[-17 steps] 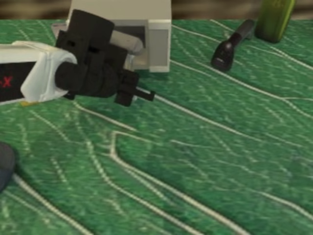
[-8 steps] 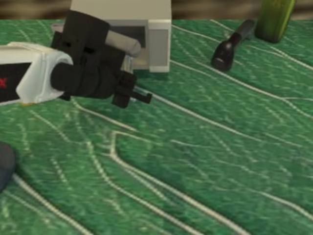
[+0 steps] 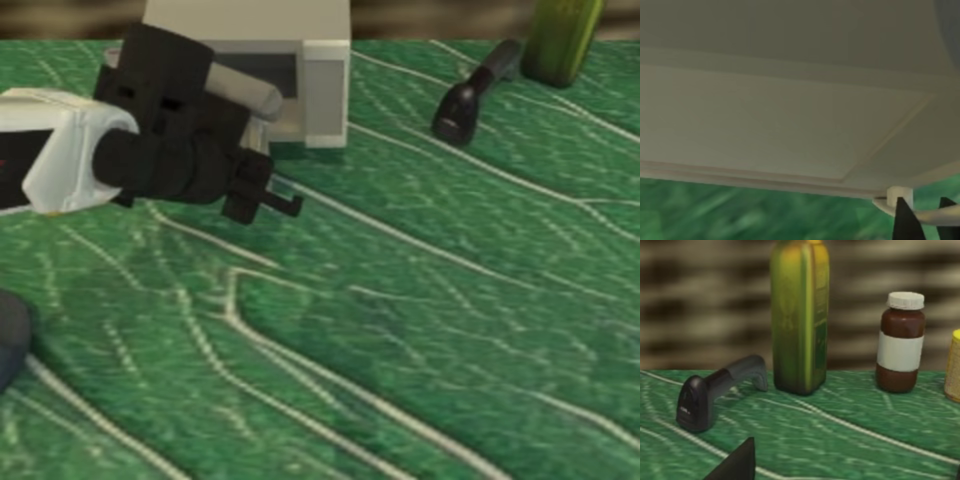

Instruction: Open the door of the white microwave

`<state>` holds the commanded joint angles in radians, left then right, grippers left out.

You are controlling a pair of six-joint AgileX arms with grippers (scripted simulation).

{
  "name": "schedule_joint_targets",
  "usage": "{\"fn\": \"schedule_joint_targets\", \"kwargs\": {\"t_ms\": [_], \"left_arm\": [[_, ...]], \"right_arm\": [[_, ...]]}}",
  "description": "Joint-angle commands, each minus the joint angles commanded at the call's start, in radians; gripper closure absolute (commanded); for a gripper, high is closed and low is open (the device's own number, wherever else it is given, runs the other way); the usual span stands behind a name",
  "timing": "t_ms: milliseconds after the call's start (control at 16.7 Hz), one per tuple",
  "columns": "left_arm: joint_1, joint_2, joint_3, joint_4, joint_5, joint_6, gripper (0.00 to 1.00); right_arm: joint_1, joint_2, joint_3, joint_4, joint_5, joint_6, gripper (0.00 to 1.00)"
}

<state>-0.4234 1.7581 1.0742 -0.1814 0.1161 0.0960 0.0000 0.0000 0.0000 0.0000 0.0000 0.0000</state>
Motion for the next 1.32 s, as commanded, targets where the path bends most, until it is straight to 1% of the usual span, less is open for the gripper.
{"fn": "schedule_joint_targets", "kwargs": {"t_ms": [1140,1320], "left_arm": [[0.0,0.0,0.0,0.0,0.0,0.0,1.0],[-0.001,-0.002,-0.005,-0.003,0.016,0.007,1.0]], "right_arm": [[0.0,0.0,0.0,0.0,0.0,0.0,0.0],[0.0,0.0,0.0,0.0,0.0,0.0,0.0]]}}
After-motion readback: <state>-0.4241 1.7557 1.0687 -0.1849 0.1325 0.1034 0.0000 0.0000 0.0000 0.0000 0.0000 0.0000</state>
